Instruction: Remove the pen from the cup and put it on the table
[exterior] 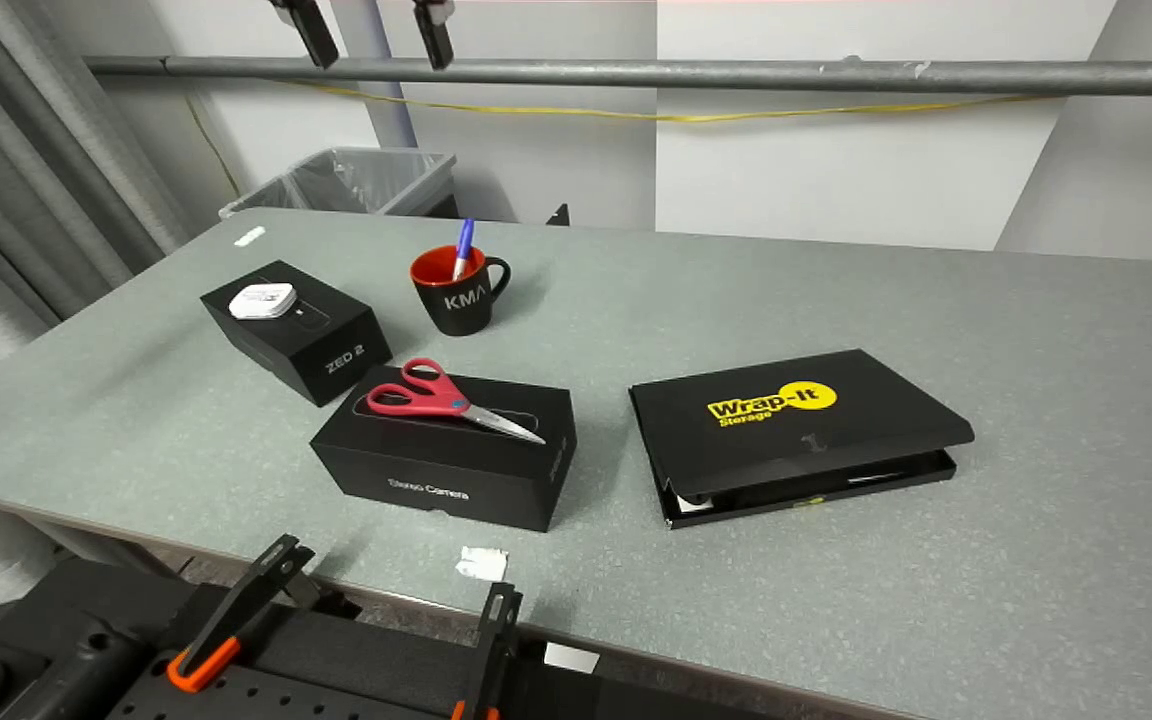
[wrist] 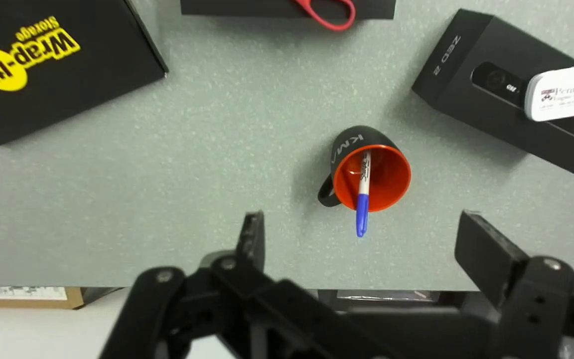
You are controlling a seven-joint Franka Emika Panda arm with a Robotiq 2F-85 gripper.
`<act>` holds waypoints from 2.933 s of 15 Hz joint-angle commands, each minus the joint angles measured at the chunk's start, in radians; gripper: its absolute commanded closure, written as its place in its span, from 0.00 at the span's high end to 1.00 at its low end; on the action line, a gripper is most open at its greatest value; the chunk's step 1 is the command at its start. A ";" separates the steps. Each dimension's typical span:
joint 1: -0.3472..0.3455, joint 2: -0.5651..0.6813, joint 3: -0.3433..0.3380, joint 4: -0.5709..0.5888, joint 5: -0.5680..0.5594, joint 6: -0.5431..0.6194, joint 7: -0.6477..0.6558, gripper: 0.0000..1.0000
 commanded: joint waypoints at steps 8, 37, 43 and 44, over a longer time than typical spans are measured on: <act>-0.001 0.223 0.039 0.086 0.002 0.098 0.008 1.00; 0.112 0.712 -0.034 0.313 -0.174 0.446 0.302 1.00; 0.182 0.774 -0.095 0.334 -0.181 0.494 0.385 1.00; 0.193 0.785 -0.104 0.341 -0.180 0.495 0.393 1.00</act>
